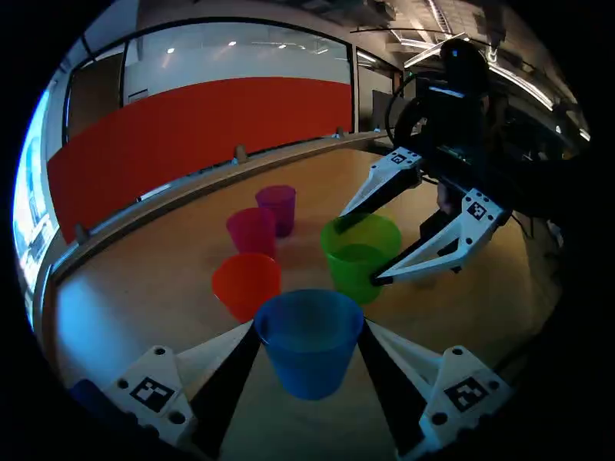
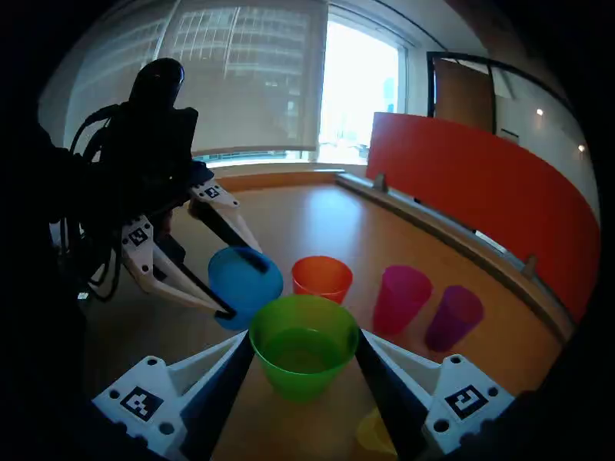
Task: Pour water
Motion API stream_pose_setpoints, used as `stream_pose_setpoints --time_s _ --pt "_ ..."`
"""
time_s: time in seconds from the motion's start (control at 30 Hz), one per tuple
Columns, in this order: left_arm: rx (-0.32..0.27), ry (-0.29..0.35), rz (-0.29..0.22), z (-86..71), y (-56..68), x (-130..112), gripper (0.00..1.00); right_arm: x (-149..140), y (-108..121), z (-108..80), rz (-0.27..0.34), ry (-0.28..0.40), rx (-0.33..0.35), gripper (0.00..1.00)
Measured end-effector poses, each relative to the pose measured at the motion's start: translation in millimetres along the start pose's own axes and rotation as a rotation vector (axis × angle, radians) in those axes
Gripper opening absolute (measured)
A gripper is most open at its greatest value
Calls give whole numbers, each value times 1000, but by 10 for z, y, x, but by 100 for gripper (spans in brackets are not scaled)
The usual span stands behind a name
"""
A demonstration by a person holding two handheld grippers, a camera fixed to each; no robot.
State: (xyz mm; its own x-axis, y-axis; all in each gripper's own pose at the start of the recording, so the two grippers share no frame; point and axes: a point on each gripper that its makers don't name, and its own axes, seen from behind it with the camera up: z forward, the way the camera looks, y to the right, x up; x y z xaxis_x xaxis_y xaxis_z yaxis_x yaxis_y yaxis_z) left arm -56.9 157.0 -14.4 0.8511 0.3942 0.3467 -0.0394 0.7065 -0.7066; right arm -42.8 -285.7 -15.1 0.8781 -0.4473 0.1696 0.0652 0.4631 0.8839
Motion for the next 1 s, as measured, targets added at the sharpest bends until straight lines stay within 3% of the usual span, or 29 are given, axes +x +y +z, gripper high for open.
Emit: stream_pose_setpoints --time_s 1.0 --pt "-15 -45 19 128 46 -192 86 -302 -80 101 2 -71 19 92"
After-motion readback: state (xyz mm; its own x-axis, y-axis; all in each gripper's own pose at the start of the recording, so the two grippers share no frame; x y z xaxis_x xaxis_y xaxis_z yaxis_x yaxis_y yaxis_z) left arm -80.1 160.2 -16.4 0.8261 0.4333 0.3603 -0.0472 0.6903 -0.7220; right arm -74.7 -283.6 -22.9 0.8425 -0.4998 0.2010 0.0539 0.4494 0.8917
